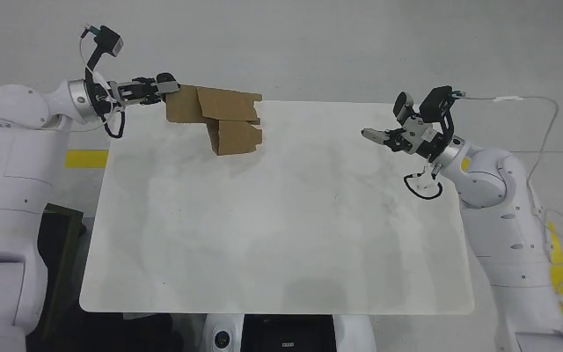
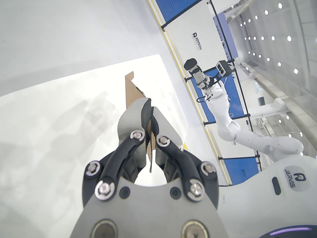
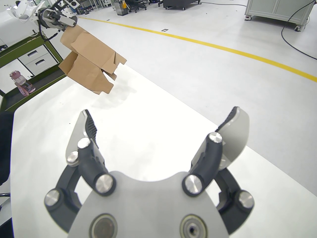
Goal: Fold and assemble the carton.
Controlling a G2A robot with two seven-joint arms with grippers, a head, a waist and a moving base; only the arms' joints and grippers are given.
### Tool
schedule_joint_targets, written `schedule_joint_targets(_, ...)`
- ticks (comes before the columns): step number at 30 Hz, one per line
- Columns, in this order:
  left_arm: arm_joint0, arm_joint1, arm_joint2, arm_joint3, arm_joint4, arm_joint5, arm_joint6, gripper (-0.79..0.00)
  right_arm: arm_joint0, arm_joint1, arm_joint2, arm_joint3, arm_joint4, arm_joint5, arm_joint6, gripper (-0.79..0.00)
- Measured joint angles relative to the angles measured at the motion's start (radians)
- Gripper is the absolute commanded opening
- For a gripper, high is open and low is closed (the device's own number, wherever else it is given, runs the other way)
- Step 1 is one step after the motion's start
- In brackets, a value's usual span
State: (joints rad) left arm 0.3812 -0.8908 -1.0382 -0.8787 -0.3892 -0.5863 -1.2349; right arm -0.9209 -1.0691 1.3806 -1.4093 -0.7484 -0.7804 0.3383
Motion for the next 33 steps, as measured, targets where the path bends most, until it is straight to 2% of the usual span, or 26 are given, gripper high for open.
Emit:
schedule_joint_targets(7,-0.022,-0.040,0.096,-0.057,-0.008,-0.042,0.043,-0.785,0.000,0.000,0.000,0.000,0.000,0.000,0.000,0.000)
schedule_joint_targets(14,0.005,-0.048,0.152,-0.168,-0.007,-0.077,0.078,-0.785,0.000,0.000,0.000,0.000,0.000,0.000,0.000,0.000)
schedule_joint_targets(20,0.051,-0.026,0.184,-0.286,-0.029,-0.068,0.069,-0.785,-0.006,0.000,0.000,-0.001,0.009,0.005,-0.005,0.000)
schedule_joint_targets(23,0.068,-0.010,0.205,-0.343,-0.016,-0.071,0.072,-0.785,-0.014,0.002,-0.003,0.002,0.072,-0.020,0.018,0.000)
schedule_joint_targets(29,0.081,0.033,0.267,-0.442,0.016,-0.099,0.099,-0.785,0.051,0.002,-0.072,0.055,0.267,-0.152,0.154,0.000)
schedule_joint_targets(33,0.063,0.062,0.325,-0.465,0.043,-0.138,0.138,-0.785,0.119,-0.004,-0.185,0.113,0.414,-0.232,0.291,0.000)
